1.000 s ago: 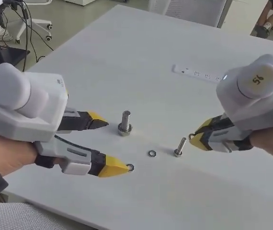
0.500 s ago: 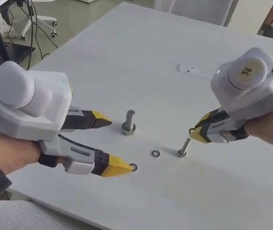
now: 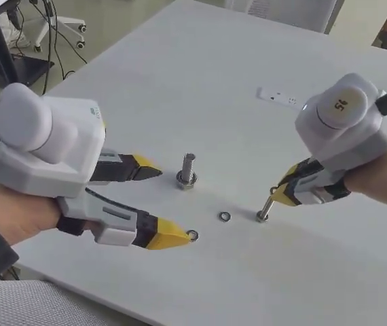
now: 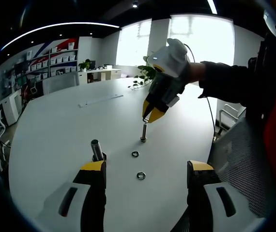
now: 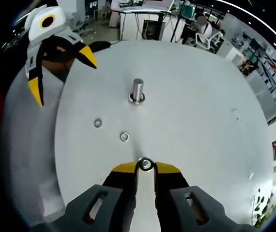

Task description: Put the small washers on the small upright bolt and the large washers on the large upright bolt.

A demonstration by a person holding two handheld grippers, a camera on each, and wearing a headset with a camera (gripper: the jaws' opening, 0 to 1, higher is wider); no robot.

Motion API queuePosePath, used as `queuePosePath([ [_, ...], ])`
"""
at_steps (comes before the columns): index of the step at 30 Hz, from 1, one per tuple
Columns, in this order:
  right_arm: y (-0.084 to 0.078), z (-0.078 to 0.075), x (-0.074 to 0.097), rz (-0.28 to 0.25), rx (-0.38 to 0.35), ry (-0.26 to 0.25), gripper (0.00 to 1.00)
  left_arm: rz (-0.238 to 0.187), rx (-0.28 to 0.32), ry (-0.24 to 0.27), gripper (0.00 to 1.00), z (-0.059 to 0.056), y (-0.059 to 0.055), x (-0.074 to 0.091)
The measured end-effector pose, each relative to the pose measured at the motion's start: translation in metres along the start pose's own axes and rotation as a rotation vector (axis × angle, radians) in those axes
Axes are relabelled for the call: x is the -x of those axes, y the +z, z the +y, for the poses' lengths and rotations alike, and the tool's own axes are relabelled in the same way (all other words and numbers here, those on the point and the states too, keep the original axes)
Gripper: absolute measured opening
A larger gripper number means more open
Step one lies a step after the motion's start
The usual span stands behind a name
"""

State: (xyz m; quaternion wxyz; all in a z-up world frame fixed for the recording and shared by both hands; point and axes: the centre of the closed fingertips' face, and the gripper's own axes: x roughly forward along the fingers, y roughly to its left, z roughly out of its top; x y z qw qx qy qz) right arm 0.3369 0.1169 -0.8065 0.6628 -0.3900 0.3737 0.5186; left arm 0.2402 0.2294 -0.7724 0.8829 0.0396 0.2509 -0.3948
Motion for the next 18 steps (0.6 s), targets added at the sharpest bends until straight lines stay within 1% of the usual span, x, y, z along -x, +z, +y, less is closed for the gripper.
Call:
queuePosePath([
  [4, -0.0018, 0.0010, -0.0032, 0.013, 0.002, 0.012, 0.14, 0.001, 0.001, 0.001, 0.67, 0.0005, -0.0003, 0.0000],
  [18, -0.0054, 0.0019, -0.0113, 0.033, 0.007, 0.034, 0.14, 0.002, 0.006, 0.006, 0.67, 0.0019, -0.0009, 0.0000],
])
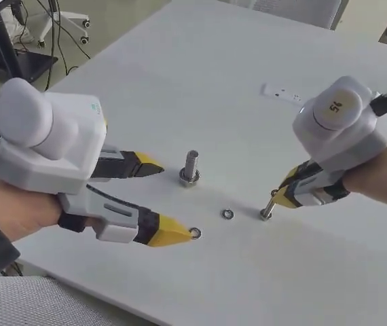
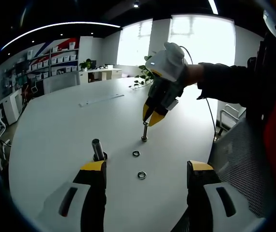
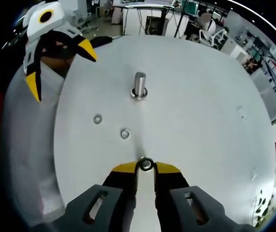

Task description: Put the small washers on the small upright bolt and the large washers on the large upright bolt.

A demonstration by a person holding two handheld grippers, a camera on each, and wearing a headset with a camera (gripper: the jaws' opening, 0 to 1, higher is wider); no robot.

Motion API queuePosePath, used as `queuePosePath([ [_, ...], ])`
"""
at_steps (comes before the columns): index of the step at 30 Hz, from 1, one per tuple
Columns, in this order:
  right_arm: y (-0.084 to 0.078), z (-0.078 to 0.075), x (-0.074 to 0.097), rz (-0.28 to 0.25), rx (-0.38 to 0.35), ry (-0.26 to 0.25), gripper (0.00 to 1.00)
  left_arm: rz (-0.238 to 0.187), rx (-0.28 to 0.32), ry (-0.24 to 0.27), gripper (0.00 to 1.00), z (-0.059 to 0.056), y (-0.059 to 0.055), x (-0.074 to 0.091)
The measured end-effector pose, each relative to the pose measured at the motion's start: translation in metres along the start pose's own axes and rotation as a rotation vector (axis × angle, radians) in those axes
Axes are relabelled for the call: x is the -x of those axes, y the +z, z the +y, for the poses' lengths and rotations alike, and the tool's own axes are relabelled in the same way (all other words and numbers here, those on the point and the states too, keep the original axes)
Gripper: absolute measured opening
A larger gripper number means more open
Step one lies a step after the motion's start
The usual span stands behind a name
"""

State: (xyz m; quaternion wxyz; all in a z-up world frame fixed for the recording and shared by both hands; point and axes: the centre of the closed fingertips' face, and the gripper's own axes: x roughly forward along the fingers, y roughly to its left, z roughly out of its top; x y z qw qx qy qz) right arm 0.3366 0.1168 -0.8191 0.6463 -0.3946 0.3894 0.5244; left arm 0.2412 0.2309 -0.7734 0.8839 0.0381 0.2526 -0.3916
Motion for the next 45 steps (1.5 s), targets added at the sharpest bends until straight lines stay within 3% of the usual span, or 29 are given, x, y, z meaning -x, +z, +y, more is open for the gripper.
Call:
queuePosePath([
  [24, -0.013, 0.001, -0.036, 0.019, -0.031, 0.035, 0.14, 0.008, 0.007, 0.005, 0.67, 0.001, -0.002, 0.000],
  [45, -0.019, 0.004, -0.047, 0.024, -0.038, 0.047, 0.14, 0.017, 0.015, 0.007, 0.67, 0.003, -0.004, -0.001],
])
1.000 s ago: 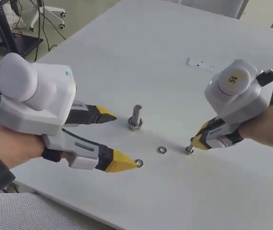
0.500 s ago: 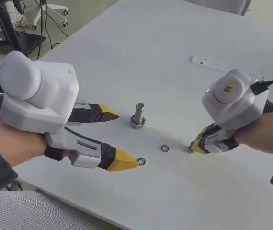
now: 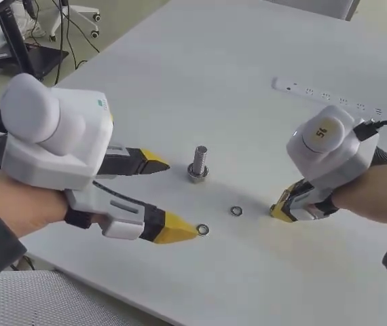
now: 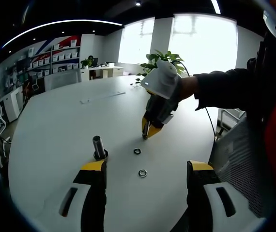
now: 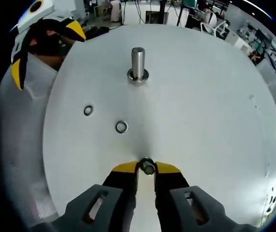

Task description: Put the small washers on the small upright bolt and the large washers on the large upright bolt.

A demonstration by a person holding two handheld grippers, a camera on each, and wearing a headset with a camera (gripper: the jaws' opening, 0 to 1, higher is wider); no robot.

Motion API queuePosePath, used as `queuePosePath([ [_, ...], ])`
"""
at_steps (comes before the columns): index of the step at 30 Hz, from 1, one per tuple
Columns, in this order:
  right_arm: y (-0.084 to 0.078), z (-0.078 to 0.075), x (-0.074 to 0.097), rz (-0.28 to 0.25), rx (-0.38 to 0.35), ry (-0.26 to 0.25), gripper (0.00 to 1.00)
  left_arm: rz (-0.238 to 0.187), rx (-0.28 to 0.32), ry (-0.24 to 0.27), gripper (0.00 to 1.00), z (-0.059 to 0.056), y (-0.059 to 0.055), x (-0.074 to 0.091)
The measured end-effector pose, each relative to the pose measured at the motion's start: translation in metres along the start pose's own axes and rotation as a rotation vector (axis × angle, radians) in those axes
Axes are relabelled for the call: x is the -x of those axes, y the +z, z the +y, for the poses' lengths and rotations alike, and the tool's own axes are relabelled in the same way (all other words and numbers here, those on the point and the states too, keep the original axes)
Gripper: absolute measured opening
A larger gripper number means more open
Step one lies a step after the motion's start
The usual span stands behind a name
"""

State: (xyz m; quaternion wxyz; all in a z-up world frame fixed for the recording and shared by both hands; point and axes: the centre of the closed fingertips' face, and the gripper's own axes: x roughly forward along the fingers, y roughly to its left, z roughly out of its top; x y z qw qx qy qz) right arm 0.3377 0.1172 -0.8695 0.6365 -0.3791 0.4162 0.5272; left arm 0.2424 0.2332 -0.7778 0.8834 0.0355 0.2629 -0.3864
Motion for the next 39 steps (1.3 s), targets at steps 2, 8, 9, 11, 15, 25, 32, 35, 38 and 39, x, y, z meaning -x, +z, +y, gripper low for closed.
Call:
queuePosePath([
  [2, 0.000, 0.000, 0.000, -0.001, 0.000, 0.002, 0.14, 0.001, 0.000, 0.000, 0.67, 0.000, 0.000, 0.000],
  [8, 0.001, 0.001, 0.001, -0.013, 0.000, 0.003, 0.17, 0.004, 0.000, 0.002, 0.67, 0.001, -0.001, 0.000],
  [9, 0.001, 0.001, 0.002, -0.016, 0.002, -0.001, 0.17, 0.004, 0.000, 0.002, 0.67, 0.000, -0.001, 0.000],
  [11, 0.001, 0.000, 0.003, -0.019, 0.001, -0.004, 0.17, 0.002, 0.000, 0.002, 0.67, 0.000, 0.000, 0.000],
  [15, 0.001, -0.001, 0.008, -0.032, -0.001, -0.013, 0.20, 0.002, -0.001, 0.001, 0.67, 0.000, 0.000, 0.000],
  [25, 0.000, -0.002, 0.017, -0.062, -0.016, -0.036, 0.27, 0.003, -0.005, -0.002, 0.67, -0.001, -0.001, -0.001],
  [32, -0.002, 0.001, 0.025, -0.074, -0.024, -0.048, 0.27, 0.001, -0.009, -0.005, 0.67, -0.003, 0.000, -0.001],
  [35, -0.003, 0.003, 0.028, -0.078, -0.027, -0.053, 0.27, -0.001, -0.011, -0.005, 0.67, -0.003, 0.001, -0.001],
  [38, -0.006, 0.006, 0.031, -0.079, -0.033, -0.055, 0.27, -0.003, -0.012, -0.004, 0.67, -0.003, 0.001, 0.000],
  [39, -0.007, 0.007, 0.032, -0.078, -0.034, -0.054, 0.27, -0.003, -0.012, -0.004, 0.67, -0.003, 0.001, 0.000],
])
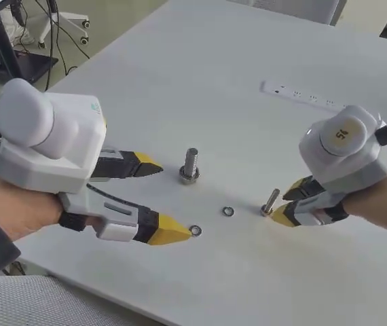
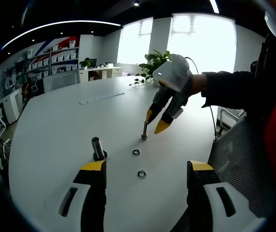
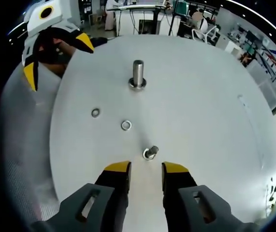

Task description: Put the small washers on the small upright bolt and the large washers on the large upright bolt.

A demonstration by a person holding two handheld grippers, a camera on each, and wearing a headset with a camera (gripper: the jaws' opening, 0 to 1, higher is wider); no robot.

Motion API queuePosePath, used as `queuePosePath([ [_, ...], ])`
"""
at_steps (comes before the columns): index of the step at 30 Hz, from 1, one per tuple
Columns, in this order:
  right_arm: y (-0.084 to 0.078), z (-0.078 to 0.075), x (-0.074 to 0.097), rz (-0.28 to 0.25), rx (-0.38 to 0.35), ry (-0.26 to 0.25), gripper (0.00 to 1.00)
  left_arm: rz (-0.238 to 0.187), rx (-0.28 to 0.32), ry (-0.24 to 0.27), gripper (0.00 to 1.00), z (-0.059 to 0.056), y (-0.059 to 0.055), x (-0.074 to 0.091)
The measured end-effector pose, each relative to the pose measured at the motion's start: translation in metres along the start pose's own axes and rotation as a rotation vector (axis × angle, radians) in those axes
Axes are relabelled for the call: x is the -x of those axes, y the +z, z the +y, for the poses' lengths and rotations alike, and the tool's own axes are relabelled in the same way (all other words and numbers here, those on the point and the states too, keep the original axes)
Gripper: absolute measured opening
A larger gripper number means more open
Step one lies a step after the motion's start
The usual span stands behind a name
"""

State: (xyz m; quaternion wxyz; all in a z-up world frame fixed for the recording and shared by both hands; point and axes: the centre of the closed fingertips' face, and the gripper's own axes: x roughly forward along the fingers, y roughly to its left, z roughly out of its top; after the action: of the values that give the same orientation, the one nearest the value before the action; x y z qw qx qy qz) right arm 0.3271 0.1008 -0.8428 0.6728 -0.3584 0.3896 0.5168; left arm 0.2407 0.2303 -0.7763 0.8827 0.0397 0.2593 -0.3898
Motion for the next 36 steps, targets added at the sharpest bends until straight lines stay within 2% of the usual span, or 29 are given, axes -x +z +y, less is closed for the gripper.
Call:
queuePosePath([
  [14, -0.011, 0.017, 0.009, -0.001, -0.012, 0.003, 0.27, -0.003, -0.005, -0.003, 0.67, -0.001, 0.002, 0.000],
  [25, -0.015, 0.039, 0.003, 0.006, -0.002, 0.037, 0.27, -0.007, -0.008, -0.006, 0.67, -0.001, 0.003, 0.000],
  [36, -0.005, 0.053, 0.000, 0.001, 0.028, 0.066, 0.26, -0.008, -0.007, -0.002, 0.67, 0.001, 0.003, 0.001],
])
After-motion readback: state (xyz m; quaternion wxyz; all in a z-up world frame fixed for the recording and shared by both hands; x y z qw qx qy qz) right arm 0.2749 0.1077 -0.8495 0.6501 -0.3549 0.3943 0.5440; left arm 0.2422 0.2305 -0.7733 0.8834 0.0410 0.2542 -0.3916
